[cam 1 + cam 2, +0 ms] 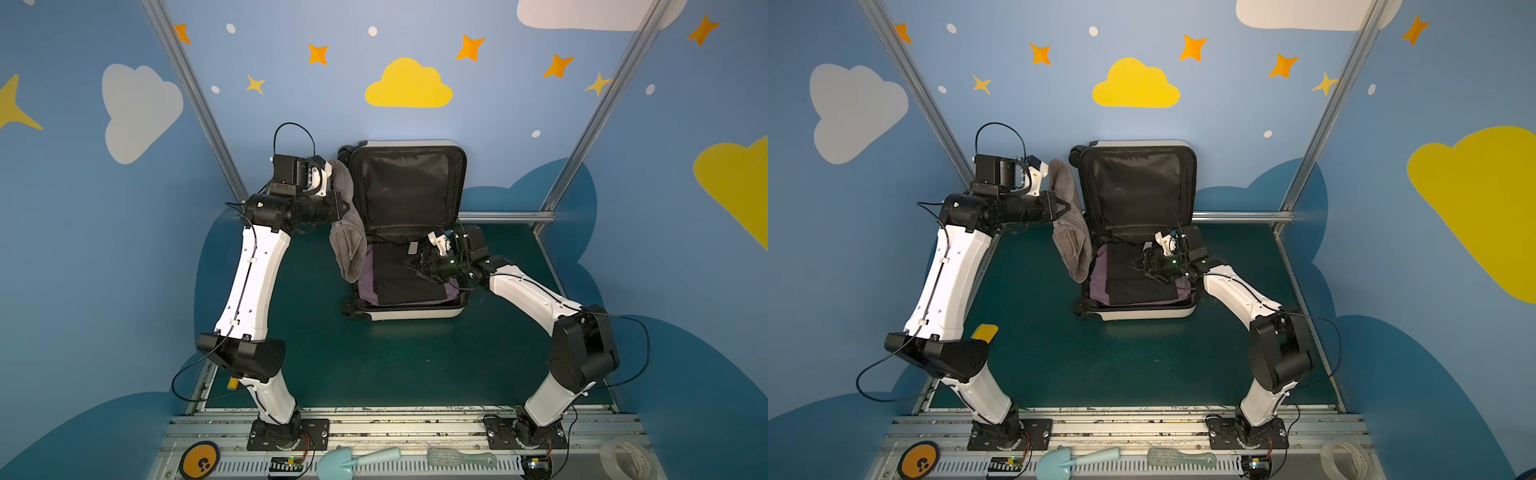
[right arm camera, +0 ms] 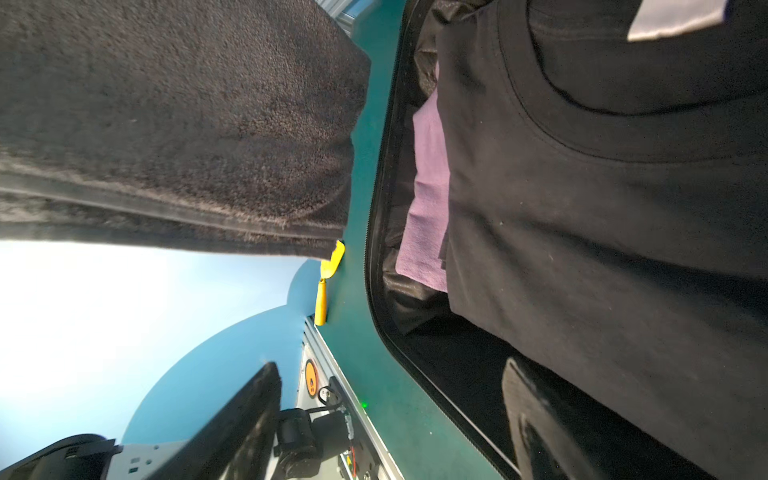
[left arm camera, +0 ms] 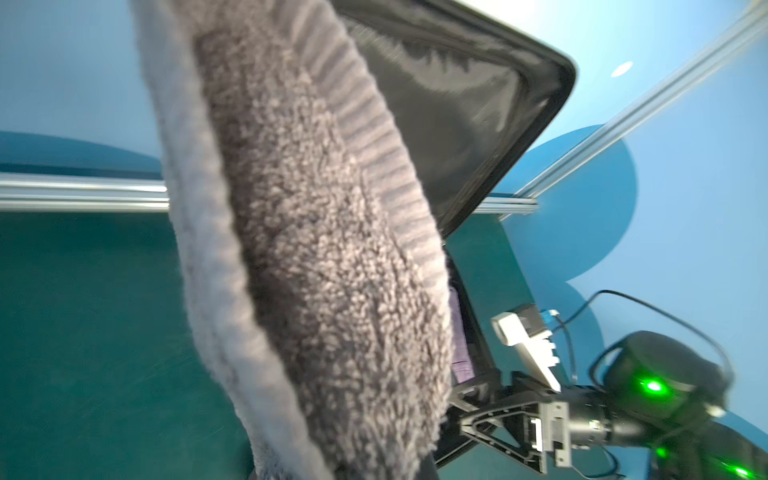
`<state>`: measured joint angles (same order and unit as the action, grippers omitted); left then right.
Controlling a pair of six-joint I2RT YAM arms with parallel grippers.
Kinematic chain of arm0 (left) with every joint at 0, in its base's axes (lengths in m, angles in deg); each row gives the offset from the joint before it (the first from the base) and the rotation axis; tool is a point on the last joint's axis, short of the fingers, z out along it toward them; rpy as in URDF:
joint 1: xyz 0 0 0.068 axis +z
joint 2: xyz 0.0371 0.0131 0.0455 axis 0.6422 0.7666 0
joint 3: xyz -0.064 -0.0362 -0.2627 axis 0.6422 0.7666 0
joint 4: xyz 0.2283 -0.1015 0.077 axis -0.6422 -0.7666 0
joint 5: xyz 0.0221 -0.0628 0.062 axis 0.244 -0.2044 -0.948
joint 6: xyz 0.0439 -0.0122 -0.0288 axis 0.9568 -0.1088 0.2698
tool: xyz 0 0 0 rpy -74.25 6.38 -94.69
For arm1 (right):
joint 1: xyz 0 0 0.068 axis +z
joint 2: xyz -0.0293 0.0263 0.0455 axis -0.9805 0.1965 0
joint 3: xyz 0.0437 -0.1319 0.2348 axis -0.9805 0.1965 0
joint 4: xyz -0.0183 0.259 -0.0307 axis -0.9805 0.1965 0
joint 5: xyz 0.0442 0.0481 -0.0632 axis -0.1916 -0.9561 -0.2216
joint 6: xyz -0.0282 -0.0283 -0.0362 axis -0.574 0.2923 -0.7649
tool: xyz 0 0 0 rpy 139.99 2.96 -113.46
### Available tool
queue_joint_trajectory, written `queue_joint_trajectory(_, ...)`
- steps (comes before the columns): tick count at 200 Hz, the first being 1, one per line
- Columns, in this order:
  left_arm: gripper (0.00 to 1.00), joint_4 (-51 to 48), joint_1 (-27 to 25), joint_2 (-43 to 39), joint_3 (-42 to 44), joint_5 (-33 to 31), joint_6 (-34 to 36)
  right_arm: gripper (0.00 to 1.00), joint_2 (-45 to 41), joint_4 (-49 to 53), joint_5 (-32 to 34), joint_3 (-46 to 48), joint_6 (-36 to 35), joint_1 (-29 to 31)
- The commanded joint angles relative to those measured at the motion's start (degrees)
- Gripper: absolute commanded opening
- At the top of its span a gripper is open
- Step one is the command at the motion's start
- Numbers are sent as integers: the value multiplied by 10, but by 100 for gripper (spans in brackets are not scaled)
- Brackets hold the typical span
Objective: Pack the luggage
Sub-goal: 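Lift the grey towel with the left gripper and carry it over the suitcase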
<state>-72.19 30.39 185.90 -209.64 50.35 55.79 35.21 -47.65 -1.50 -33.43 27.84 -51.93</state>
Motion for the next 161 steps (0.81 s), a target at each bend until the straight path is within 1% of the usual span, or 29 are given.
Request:
queue_joint_trajectory(1,3,16,-8,6,-36,44,-7,84,12,-60,-40,-16,43,-8)
queue_joint_trajectory(49,3,89,-12,12,-36,104,-45,85,46,-185,-99,-9,154,-26)
queue_joint_trajectory(85,3,136,-18,19,-36,131,-70,87,84,-299,-135,-13,263,-39)
queue_joint_trajectory(115,3,188,-26,17,-25,138,-90,88,119,-411,-148,-17,359,-47)
queue_joint_trajectory(161,3,291,-40,4,19,122,-130,91,175,-589,-147,-24,514,-50)
